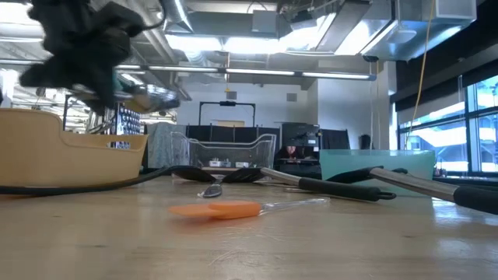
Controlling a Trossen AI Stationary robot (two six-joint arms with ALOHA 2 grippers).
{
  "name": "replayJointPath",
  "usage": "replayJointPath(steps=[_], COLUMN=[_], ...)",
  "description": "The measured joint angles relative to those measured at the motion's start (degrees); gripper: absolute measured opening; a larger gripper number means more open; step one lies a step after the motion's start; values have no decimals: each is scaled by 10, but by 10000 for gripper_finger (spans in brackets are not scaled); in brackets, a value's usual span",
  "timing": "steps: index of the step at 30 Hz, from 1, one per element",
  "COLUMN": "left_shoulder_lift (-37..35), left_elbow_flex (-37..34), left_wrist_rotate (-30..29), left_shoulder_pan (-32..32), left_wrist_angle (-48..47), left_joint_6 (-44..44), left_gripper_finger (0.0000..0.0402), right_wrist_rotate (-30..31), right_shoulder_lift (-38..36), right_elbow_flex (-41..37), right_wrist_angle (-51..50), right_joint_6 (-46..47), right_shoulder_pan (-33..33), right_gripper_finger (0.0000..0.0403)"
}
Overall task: Pick & Place Kitchen Items
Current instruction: Put the ice scoop into the yellow bin
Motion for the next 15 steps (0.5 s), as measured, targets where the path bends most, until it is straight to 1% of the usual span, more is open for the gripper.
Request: replayJointPath(steps=[4, 7, 11, 15], left_shoulder_lift=[0, 0, 0, 15], left_elbow_flex=[35, 49, 40, 33], left_wrist_rotate=[11, 23, 52, 72], left_shoulder_pan=[-44, -69, -87, -94], left_wrist_angle=[-104, -146, -150, -156], left_joint_6=[-67, -96, -106, -96], left_gripper_finger=[68, 68, 68, 68], right_wrist_rotate=[-38, -47, -48, -48], right_shoulder_lift=[-15, -27, -39, -41], right_elbow_flex=[0, 0, 0, 0], right_wrist_angle=[-9, -16, -27, -30], right_joint_6=[1, 1, 1, 7], right_shoulder_pan=[0, 0, 0, 0], right_gripper_finger=[206, 206, 206, 206])
